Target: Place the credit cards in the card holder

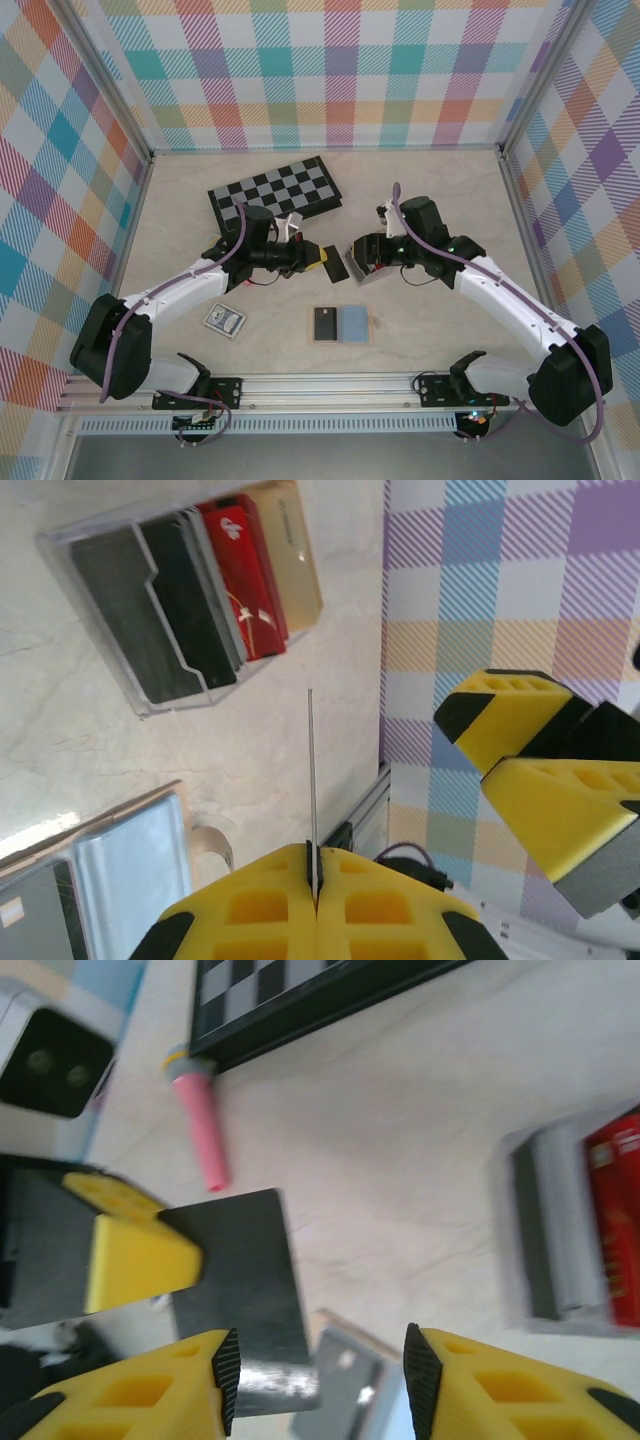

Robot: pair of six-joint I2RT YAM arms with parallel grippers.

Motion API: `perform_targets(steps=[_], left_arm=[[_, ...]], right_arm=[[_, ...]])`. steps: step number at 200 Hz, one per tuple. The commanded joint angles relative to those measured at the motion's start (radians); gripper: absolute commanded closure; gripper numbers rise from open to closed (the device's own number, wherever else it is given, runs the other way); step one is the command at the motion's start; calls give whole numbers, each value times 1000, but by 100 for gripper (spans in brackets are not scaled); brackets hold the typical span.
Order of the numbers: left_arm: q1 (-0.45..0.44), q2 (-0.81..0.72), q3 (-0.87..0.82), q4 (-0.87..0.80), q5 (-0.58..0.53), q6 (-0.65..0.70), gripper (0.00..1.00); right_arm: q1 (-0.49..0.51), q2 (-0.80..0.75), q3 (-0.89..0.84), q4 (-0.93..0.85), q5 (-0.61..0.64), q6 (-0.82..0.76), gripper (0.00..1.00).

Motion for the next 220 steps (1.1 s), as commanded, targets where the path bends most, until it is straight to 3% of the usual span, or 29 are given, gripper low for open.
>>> perform_targets(steps=[1, 51, 83, 102, 142, 162, 183, 220], left_arm=[[-17, -28, 48, 35, 67, 85, 100], [-33, -60, 62, 100, 163, 99, 100], [-34, -87, 62, 95, 164, 106, 100], [-34, -85, 62, 97, 161, 106, 100], [-34, -72, 68, 111, 159, 91, 99], [-34, -69, 70, 100, 146, 88, 93], [-34, -68, 63, 100, 124, 62, 73], [-38, -88, -11, 267, 112, -70, 65]], right_arm=[[-3, -7, -13, 12, -222, 78, 49], [-42, 32, -13, 29, -338, 70, 48], [-65, 49, -18, 79, -434, 78, 53], [-72, 42, -19, 102, -473, 82, 68], [-93, 41, -25, 130, -551, 81, 85], [-104, 35, -24, 126, -546, 81, 91], [-111, 27, -36, 162, -535, 120, 98], [-110, -29, -108, 318, -449, 278, 100]])
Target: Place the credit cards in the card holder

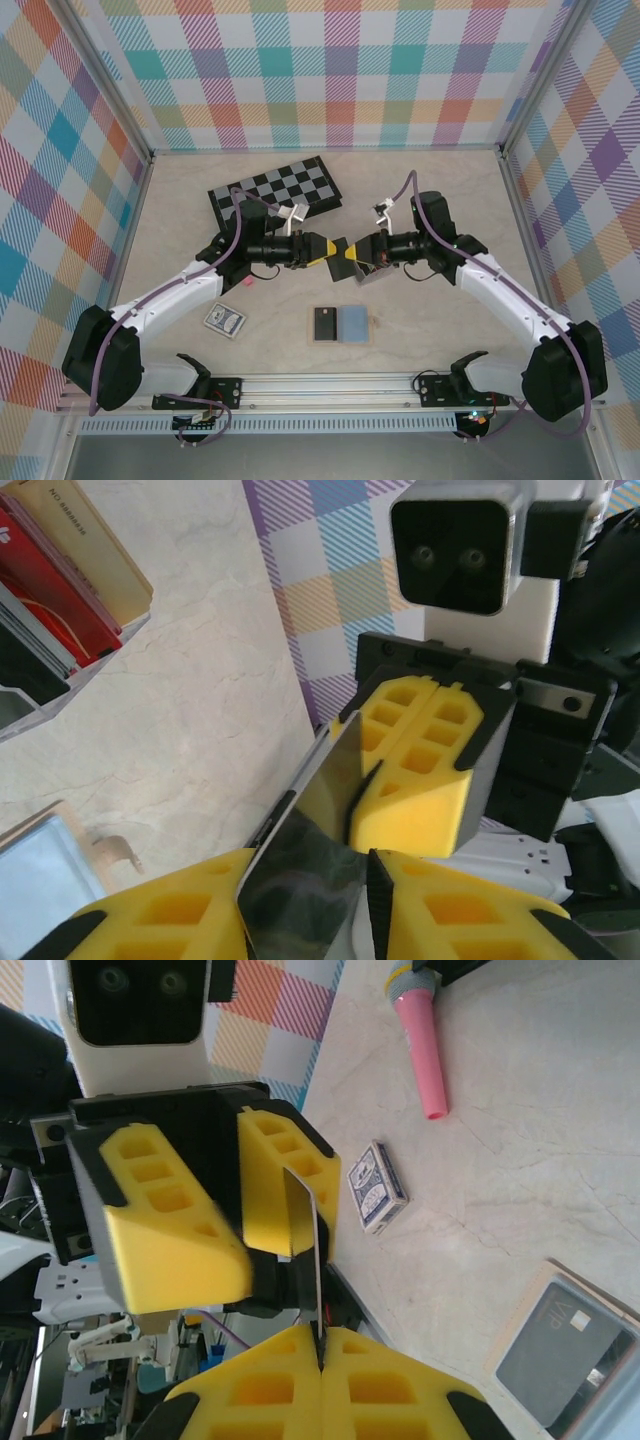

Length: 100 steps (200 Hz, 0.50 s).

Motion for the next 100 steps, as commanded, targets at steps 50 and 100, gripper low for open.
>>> perform_targets(steps=[50, 100], left_arm=[[-49, -45, -74, 207, -22, -110, 66], [-66, -36, -68, 195, -40, -97, 81]], right_arm=[[-5, -103, -148, 281, 174, 282, 99], [-5, -122, -180, 309, 214, 335, 97]])
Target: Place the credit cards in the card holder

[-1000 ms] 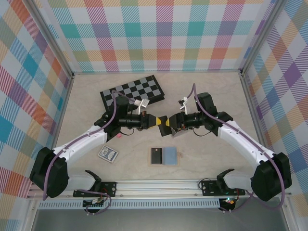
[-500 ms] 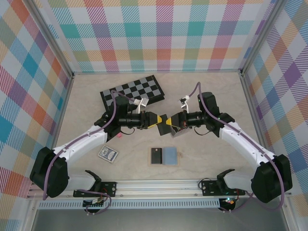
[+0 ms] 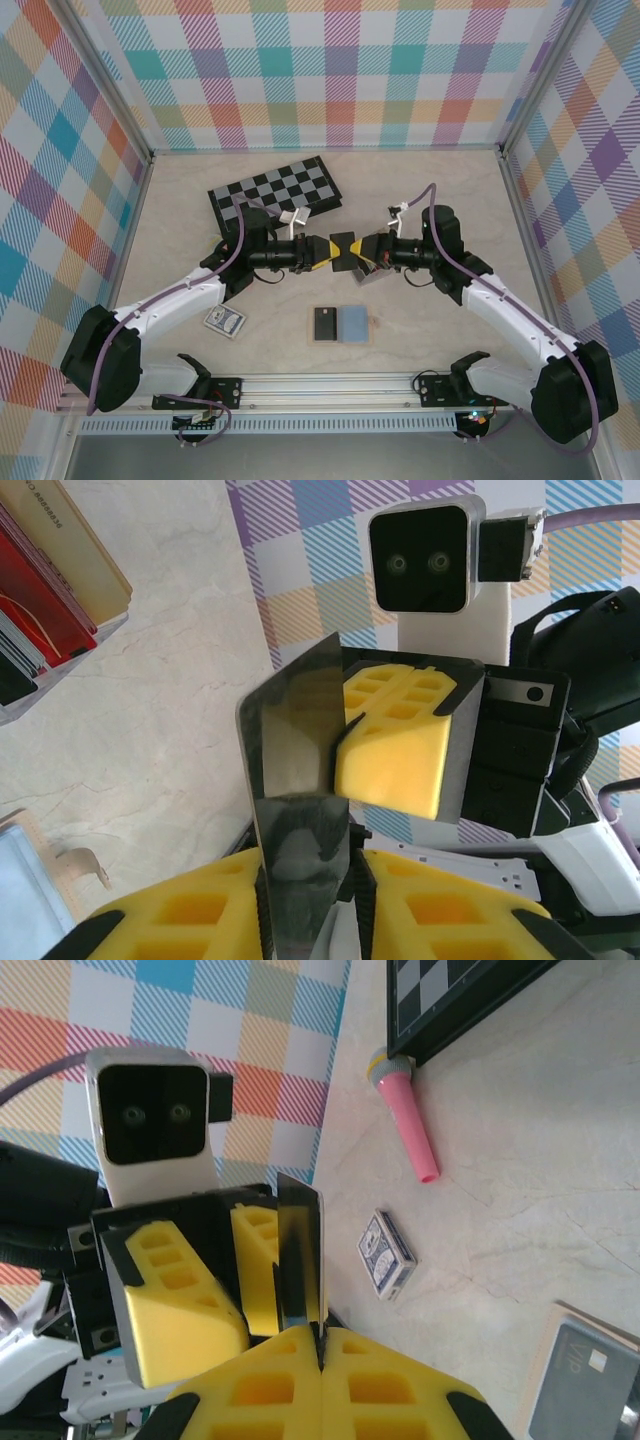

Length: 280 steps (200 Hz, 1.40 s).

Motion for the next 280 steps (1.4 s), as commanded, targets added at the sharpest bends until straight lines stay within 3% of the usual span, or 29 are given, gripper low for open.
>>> perform_targets(steps=[1, 29, 46, 65, 81, 92, 107, 156, 216, 251, 280], left_arm=[[-23, -28, -3, 63, 12, 8, 82], [-23, -39, -2, 27, -12, 24, 100], [-23, -56, -2, -49, -41, 58, 100], [-23, -82, -17, -178, -91, 122, 100], [-24, -103, -52, -266, -142, 154, 100], [-30, -107, -88, -304, -166, 169, 100], [-43, -112, -152, -289, -180, 150, 100], [-118, -164, -287, -255, -286, 99, 100], [-174, -87, -298, -190, -291, 95, 100], [-192, -38, -302, -161, -305, 99, 100], [-205, 37, -300, -98, -276, 89, 100]], right_arm=[[-4, -13, -19, 32, 69, 42, 97], [-5, -27, -32, 11, 83, 41, 94], [-4, -51, -28, -90, 129, -4, 85], [-2, -86, -10, -347, 261, -98, 69], [13, -91, -17, -500, 353, -175, 62], [34, -86, -44, -546, 393, -196, 52], [71, -56, -75, -584, 436, -198, 45], [218, 86, -81, -623, 565, -189, 33], [299, 251, -36, -603, 626, -171, 37], [300, 281, -46, -568, 617, -165, 56], [300, 290, -54, -554, 620, -165, 65]])
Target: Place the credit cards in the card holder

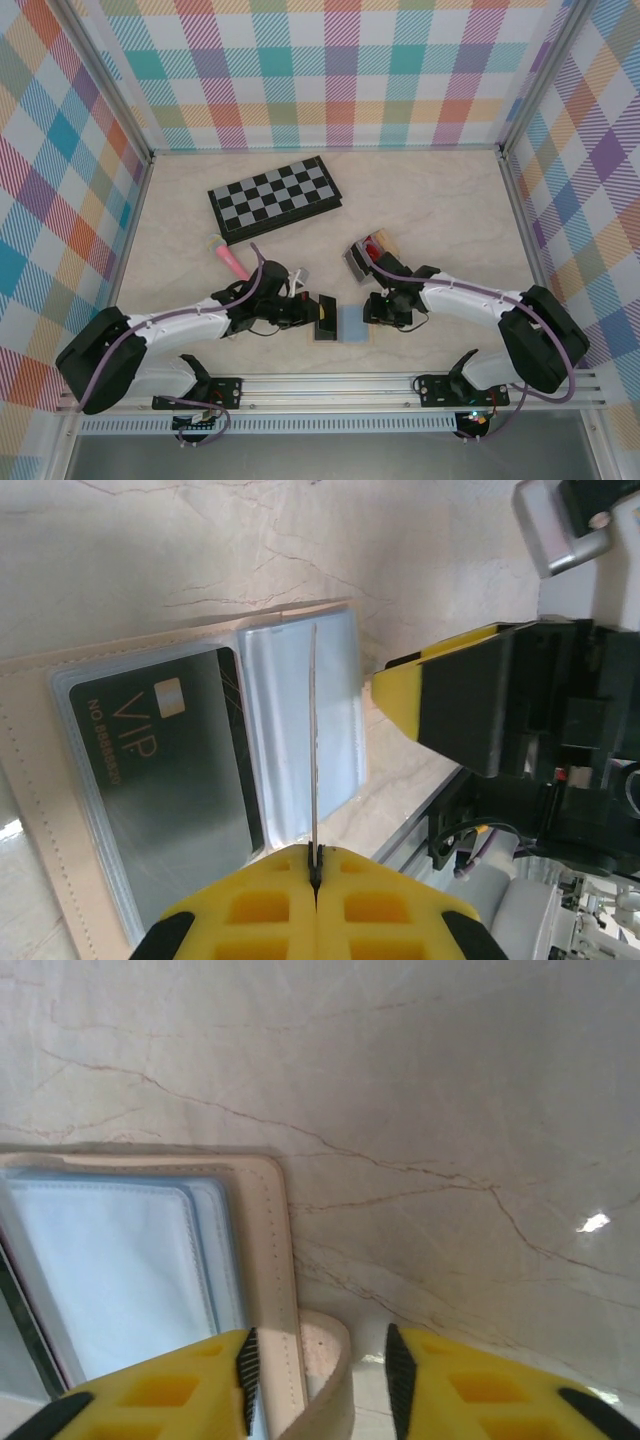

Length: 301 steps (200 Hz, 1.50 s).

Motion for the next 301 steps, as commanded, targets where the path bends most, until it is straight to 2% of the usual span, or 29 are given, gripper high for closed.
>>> perform_targets(steps=[1, 27, 63, 132, 193, 301], left_arm=[[-21, 52, -1, 74, 15, -8, 100], [-34, 94, -1, 97, 7, -19, 100], [-45, 110, -10, 102, -14, -23, 100], [-69, 173, -20, 136, -49, -55, 100], [-72, 57, -46, 71, -117, -67, 100], [-82, 208, -33, 216, -45, -90, 100]], right_arm=[[6, 13, 13, 15, 10, -2, 65], [8, 28, 2, 27, -3, 0, 73], [7, 33, -16, 37, -1, 12, 78], [7, 54, -12, 44, -7, 21, 79], [7, 58, -19, 45, 1, 35, 84], [7, 80, -11, 71, -30, 34, 85]])
